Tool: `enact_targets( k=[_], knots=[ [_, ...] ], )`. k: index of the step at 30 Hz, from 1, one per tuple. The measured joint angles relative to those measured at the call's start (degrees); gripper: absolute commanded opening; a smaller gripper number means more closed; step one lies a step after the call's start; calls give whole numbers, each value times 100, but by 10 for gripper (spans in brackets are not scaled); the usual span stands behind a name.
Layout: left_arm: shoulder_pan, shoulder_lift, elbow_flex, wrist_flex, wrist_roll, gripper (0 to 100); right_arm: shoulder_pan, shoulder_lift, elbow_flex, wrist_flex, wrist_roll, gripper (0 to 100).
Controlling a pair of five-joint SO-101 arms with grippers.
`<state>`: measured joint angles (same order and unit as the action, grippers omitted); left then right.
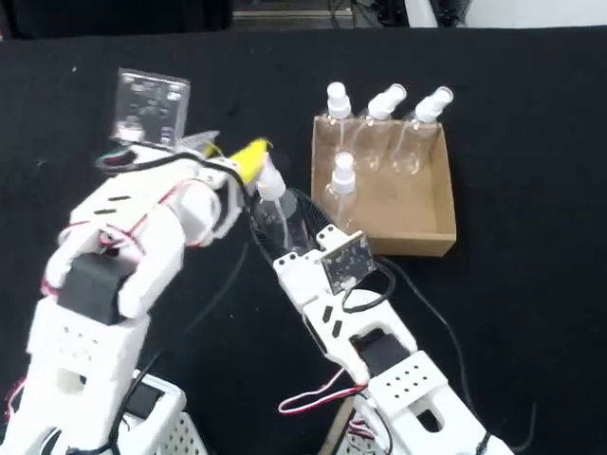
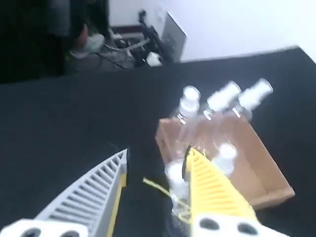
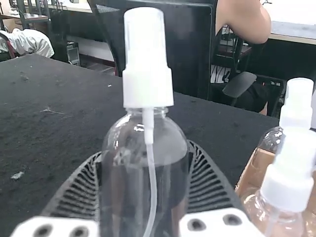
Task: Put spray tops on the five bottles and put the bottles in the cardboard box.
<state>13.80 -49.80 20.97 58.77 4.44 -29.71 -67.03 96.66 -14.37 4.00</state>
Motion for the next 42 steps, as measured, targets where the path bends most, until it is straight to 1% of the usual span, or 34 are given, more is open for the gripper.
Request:
enact_targets(
  k=[5,8,10,13,18,20,23,26,29,33,40,42],
  knots=[
    [-527,-18,-738,809,-9,191,0,-9,0,-9,0,10],
    [-1134,-18,-809,1108,-9,191,0,-316,0,44,0,10],
    [-1626,-18,-747,1169,-44,191,0,-659,35,264,0,10],
    [-2303,-44,-220,1187,-53,191,0,-1327,62,826,0,10],
    [-3015,-44,835,1134,-88,191,0,-2892,62,2180,0,11],
    [-3138,-44,1160,1055,-88,191,0,-3437,35,2875,0,11],
    [-3165,-44,1468,993,-88,191,0,-3569,-114,3938,0,11],
    [-3182,-44,1653,862,-88,191,79,-3578,-589,4536,0,11],
    [-3182,-44,1978,484,-97,191,510,-3578,-1099,4695,-26,11],
    [-3121,-44,2523,44,-88,191,1495,-3578,-1767,4695,-35,11],
    [-2391,-44,3490,-949,-105,191,3560,-3604,-2453,4695,-35,11],
    [-2251,-44,3763,-1240,-105,191,3965,-3604,-2497,4659,-35,11]
  ],
)
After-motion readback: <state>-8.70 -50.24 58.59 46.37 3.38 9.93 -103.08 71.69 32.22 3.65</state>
